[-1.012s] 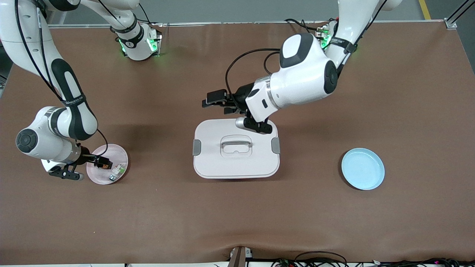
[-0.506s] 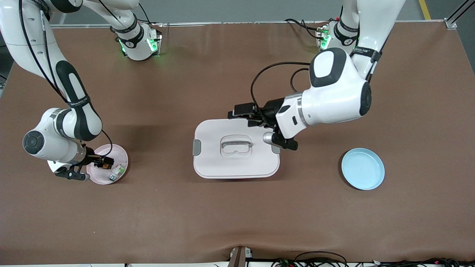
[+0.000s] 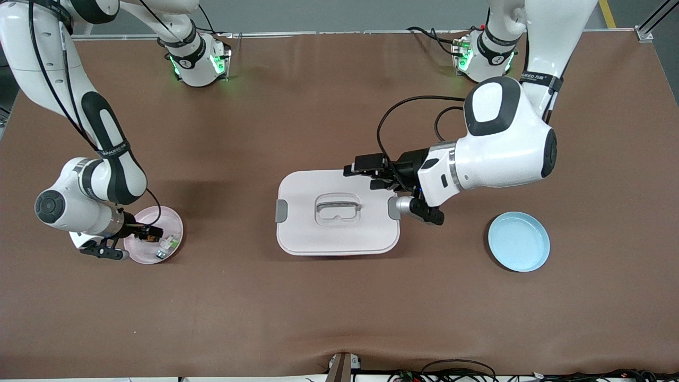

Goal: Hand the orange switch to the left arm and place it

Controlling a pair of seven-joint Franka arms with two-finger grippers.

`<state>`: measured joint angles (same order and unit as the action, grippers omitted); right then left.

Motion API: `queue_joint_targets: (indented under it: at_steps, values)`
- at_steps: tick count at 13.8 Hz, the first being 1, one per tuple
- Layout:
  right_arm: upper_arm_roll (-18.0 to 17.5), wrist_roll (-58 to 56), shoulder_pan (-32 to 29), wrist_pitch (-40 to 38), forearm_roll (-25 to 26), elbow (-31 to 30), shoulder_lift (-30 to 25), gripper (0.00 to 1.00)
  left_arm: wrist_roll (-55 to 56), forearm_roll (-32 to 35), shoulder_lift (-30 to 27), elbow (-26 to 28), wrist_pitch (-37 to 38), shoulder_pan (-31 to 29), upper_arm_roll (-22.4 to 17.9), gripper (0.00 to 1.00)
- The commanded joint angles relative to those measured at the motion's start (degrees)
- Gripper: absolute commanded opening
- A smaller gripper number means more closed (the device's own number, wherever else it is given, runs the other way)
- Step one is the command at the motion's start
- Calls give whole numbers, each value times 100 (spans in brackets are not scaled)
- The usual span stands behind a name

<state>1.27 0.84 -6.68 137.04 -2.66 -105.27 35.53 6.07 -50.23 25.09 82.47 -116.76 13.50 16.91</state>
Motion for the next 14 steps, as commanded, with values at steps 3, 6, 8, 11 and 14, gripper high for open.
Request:
queue_joint_targets:
  at_steps: [3,6,8,11,14]
  values:
    - [-39,39,-52,77,38,200,138,100,1501,-163,-146,15,-382,-57,-12,100]
    - [-39,30,-61,77,38,209,130,96,1239,83,-66,-11,-443,-76,-3,100]
    - [-39,-5,-87,69,29,209,130,45,1082,101,-39,-11,-444,-154,-12,100]
    - [-39,48,-140,51,-15,200,130,0,249,197,-83,41,-252,-496,-21,100]
    - [-56,100,-158,-37,-68,200,95,0,-395,469,-83,85,-83,-533,-30,100]
